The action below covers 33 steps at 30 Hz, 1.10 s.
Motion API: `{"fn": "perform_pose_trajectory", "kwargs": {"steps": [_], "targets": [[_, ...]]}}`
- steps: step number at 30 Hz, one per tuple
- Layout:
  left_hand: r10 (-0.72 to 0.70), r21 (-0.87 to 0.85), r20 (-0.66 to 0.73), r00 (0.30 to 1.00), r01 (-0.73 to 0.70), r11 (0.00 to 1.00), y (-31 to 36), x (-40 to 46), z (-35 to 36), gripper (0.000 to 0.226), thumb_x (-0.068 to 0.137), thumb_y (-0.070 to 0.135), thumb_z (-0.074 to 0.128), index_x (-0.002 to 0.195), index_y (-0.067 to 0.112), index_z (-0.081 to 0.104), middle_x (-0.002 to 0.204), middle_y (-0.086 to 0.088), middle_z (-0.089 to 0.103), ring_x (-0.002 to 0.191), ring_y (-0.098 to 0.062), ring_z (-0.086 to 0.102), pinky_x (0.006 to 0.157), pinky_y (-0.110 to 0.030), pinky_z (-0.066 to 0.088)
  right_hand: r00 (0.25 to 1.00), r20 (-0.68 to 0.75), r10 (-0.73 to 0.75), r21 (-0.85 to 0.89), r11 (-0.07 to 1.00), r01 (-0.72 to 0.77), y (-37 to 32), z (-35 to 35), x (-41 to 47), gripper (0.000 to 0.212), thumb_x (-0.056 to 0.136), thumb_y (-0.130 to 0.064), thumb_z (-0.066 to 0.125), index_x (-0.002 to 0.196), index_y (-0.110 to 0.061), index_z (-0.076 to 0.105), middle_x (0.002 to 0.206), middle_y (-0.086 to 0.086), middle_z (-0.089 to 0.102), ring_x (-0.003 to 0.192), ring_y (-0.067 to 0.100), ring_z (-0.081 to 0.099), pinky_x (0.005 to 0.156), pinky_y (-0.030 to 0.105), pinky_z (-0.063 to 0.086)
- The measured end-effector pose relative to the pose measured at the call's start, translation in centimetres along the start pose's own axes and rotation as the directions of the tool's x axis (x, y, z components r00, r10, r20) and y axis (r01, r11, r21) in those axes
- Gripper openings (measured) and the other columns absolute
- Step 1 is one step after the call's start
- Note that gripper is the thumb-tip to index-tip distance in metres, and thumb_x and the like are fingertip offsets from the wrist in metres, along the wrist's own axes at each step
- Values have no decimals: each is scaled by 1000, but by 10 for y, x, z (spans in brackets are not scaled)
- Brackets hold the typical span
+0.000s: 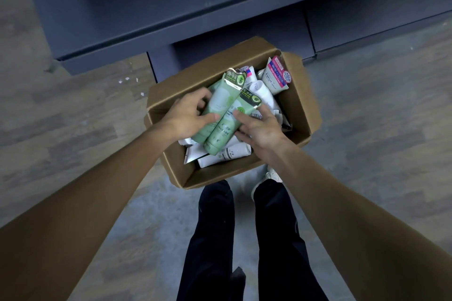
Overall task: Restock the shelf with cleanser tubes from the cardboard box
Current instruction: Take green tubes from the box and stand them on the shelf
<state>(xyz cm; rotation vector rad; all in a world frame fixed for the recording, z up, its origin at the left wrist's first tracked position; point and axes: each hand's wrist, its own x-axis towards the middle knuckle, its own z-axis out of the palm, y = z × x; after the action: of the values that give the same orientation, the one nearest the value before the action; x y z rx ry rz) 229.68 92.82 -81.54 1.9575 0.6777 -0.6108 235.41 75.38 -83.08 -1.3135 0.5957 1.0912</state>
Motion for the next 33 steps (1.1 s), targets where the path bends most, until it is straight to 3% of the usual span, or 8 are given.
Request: {"fn": "perform_pose_trajectory", "kwargs": {"steps": [3,5,9,15,22,24,29,33], "targets": [[-3,-107,6,1000,4,994,1,-9,-1,23,83,29,75,98,31,57,106,-3,67,98,-28,67,90,-49,55,995,-74,-71,33,997,73,-2,-4,-11,28,86,-7,74,107,-11,56,106,9,72,103,26,71,87,36,59],[14,-164,11,1000,-12,986,8,-18,-2,24,84,28,75,100,30,58,110,-3,67,102,-27,66,93,-49,54,987,-79,-141,27,989,143,-9,-8,-22,21,85,-4,73,101,-7,59,97,8,71,99,24,72,86,36,60],[74,-270,3,997,-71,960,41,-38,-12,25,89,18,71,109,15,56,109,-4,69,102,-27,68,92,-42,55,963,-36,-266,-44,963,265,-39,-11,-48,21,83,-6,76,96,-10,61,112,16,71,102,26,71,89,40,58],[191,-259,-82,978,-206,944,109,-67,-50,21,89,17,70,105,17,57,106,0,70,101,-20,67,91,-35,54,919,10,-395,-70,916,395,-110,-1,-109,22,84,-4,74,96,-14,59,109,12,72,100,22,72,90,37,57],[344,-244,-187,920,-383,891,193,-125,-108,20,88,10,70,105,14,59,102,4,71,94,-8,67,85,-25,53,840,38,-541,-118,833,541,-189,23,-197,22,86,-5,73,104,-6,61,101,8,74,92,31,69,83,47,54],[393,-237,-210,895,-437,868,217,-144,-124,19,89,11,69,105,14,59,101,8,71,95,-4,66,86,-24,53,802,63,-595,-154,788,596,-212,30,-224,21,85,-5,73,103,-7,63,101,6,75,98,27,71,85,42,57],[491,-204,-240,837,-538,818,261,-187,-153,26,89,19,70,113,21,60,108,11,72,101,-8,67,91,-37,55,731,157,-664,-210,700,682,-256,35,-281,24,84,-4,73,105,-8,64,103,6,75,100,24,71,88,37,56],[549,-173,-245,799,-593,786,287,-215,-169,29,88,22,71,115,23,61,110,9,72,102,-10,68,92,-41,54,678,225,-699,-217,643,735,-283,42,-317,23,84,4,70,106,-1,62,102,13,74,95,24,72,78,28,57]]}}
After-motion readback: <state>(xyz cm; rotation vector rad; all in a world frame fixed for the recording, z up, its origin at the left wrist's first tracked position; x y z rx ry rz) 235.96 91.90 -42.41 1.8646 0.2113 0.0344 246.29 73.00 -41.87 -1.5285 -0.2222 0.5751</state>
